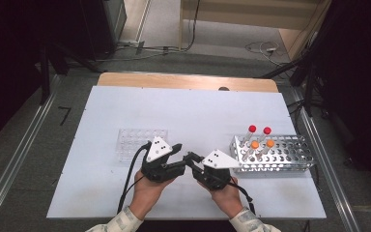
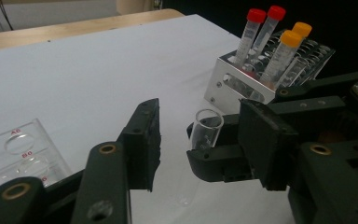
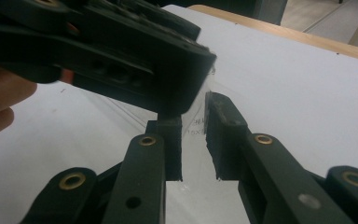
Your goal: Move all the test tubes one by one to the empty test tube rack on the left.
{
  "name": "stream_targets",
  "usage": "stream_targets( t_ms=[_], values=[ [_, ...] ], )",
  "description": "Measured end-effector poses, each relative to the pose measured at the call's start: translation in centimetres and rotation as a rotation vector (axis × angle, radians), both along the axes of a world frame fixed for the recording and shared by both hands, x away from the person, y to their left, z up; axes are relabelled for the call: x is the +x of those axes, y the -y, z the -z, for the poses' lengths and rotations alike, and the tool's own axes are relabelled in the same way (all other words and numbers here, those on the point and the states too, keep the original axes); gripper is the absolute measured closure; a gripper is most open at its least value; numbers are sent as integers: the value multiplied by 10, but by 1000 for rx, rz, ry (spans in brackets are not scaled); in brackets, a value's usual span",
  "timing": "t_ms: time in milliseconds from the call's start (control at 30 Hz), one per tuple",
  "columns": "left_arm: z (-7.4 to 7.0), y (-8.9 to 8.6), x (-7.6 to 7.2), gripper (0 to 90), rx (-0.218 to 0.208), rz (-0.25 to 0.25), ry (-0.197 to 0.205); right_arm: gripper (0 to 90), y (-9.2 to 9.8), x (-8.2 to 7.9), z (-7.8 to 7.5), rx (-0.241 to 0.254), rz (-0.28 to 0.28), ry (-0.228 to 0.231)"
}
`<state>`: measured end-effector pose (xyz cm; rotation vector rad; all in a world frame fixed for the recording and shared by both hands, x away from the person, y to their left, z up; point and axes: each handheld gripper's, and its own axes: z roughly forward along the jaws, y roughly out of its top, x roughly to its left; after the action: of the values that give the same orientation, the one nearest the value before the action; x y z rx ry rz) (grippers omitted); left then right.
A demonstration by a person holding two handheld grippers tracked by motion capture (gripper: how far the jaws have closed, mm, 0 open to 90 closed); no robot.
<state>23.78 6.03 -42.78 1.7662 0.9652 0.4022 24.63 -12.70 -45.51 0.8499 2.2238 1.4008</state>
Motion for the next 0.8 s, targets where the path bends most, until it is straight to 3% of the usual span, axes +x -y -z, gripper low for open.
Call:
stream_targets(
  t_ms=[300,700,800],
  values=[
    [0,3,1,737,7,16,-10,735,-2,-2,1,-5,-4,10],
    [-2,-2,0,769,-4,6,-3,718,-2,-3,1,0,-11,11],
    [-6,-8,1,771,-16,-14,8,532,-2,-2,0,4,-30,-20]
  ],
)
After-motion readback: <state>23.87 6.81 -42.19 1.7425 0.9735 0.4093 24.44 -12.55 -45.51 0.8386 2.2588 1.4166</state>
